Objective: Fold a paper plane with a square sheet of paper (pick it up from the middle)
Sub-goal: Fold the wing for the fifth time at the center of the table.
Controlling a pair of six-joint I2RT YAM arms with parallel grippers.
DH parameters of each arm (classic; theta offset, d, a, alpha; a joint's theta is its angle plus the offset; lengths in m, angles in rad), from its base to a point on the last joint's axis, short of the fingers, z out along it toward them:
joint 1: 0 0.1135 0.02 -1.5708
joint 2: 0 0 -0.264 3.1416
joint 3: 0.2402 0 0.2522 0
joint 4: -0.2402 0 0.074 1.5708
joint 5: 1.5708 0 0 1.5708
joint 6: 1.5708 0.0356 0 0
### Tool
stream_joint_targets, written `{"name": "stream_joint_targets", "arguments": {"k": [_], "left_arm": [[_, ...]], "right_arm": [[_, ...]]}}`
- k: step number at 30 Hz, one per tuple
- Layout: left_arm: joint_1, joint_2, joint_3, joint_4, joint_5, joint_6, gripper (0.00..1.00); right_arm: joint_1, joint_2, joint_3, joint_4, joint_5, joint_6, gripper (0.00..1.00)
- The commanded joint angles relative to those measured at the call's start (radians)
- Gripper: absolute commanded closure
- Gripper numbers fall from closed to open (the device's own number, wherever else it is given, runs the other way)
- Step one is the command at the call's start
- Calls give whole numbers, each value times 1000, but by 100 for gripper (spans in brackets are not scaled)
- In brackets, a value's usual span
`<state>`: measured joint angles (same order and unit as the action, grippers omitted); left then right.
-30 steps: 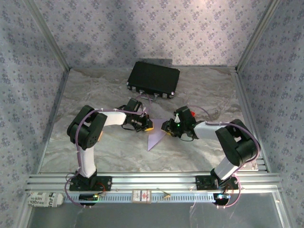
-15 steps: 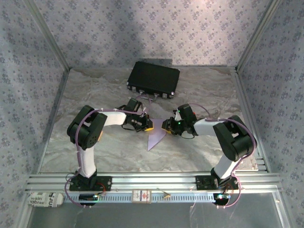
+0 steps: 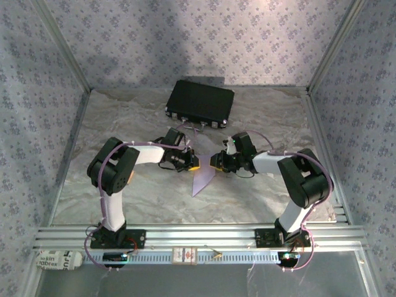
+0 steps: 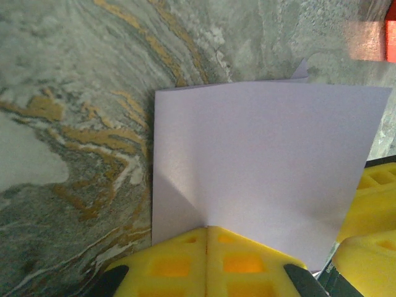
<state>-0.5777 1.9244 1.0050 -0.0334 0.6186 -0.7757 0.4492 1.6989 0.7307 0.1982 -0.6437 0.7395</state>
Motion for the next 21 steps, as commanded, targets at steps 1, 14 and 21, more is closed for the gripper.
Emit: {"name": "stream_joint_targets", "arguments": {"k": [1, 14, 21], "left_arm": [[-4, 19, -40, -72, -37, 3, 93], [-4, 19, -38, -71, -32, 3, 93], [-2, 14, -37, -74, -34, 7, 93]], "right_arm": [[-6, 19, 26, -28, -33, -36, 72], [-9, 61, 53, -68, -37, -84, 71], [-12, 71, 58, -102, -15, -103, 72]]}}
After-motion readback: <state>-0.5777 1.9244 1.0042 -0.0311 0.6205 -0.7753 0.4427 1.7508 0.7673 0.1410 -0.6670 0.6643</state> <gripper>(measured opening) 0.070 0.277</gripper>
